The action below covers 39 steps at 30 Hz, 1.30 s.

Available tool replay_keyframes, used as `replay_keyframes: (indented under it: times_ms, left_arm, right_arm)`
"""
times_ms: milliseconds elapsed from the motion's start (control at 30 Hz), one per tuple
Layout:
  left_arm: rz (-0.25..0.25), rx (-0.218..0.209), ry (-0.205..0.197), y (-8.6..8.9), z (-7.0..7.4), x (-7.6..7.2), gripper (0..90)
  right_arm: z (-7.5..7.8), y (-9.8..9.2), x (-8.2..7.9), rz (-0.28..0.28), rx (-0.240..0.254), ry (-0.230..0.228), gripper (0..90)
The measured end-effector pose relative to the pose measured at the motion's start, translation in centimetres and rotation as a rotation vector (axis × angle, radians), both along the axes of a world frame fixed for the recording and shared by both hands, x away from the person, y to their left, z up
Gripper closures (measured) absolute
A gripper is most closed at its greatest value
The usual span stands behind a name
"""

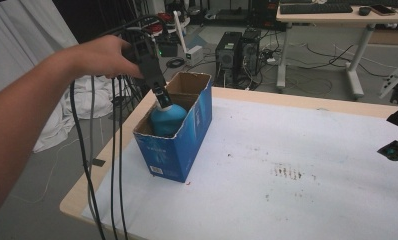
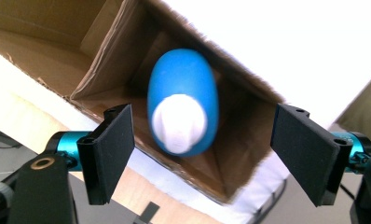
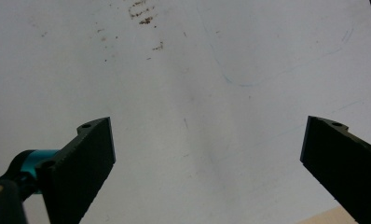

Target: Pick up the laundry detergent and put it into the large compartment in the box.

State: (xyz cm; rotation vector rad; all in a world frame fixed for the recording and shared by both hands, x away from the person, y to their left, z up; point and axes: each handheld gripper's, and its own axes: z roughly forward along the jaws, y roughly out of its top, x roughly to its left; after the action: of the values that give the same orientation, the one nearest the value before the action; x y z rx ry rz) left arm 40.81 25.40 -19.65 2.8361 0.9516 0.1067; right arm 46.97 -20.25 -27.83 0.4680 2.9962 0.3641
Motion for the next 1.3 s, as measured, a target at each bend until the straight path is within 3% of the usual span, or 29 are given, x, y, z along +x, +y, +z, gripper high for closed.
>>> replay_keyframes:
  times_ms: [100, 233, 300, 533, 700, 767, 933, 1000, 1067, 1167, 1300]
  left_arm:
    - [0.018, -0.023, -0.018, -0.7, 1.1, -0.5, 21.7]
    - [-0.004, -0.033, -0.028, -1.3, 1.7, -0.9, 21.7]
    - [-0.049, -0.062, -0.015, -2.6, 2.4, -1.4, 21.7]
    - [-0.138, -0.045, -0.021, -6.0, 2.4, -2.5, 21.7]
    - [-0.201, -0.033, -0.022, -8.5, 1.8, -3.1, 21.2]
    - [-0.220, -0.015, -0.024, -9.6, 1.3, -3.2, 13.2]
    - [-0.281, -0.024, -0.039, -11.8, 0.1, -3.5, 12.7]
    - [-0.293, -0.017, -0.037, -12.7, -0.4, -3.6, 6.7]
    - [-0.322, -0.025, -0.031, -13.5, -0.9, -3.7, 6.6]
    - [-0.339, -0.015, -0.024, -14.5, -1.5, -3.7, 1.6]
    - [-0.345, 0.004, -0.029, -15.6, -2.4, -3.6, 1.6]
  right_arm:
    - [0.1, 0.0, -0.1, 0.001, 0.005, -0.007, 2.1]
    - [0.2, 0.0, -0.3, 0.001, 0.002, -0.006, 2.1]
    - [0.3, 0.1, -0.5, -0.001, 0.006, -0.010, 2.1]
    - [0.3, 0.2, -0.8, 0.014, 0.010, -0.014, 2.1]
    - [0.5, 0.3, -1.1, 0.012, 0.015, -0.021, 2.1]
    - [0.6, 0.3, -1.2, 0.013, 0.018, -0.023, 2.1]
    - [0.6, 0.7, -1.6, 0.020, 0.023, -0.026, 2.1]
    - [0.5, 0.7, -1.8, 0.030, 0.027, -0.029, 2.1]
    - [0.5, 0.7, -1.9, 0.030, 0.028, -0.031, 2.1]
    - [0.4, 0.7, -2.1, 0.032, 0.036, -0.032, 2.1]
    - [0.2, 0.6, -2.3, 0.029, 0.044, -0.031, 2.1]
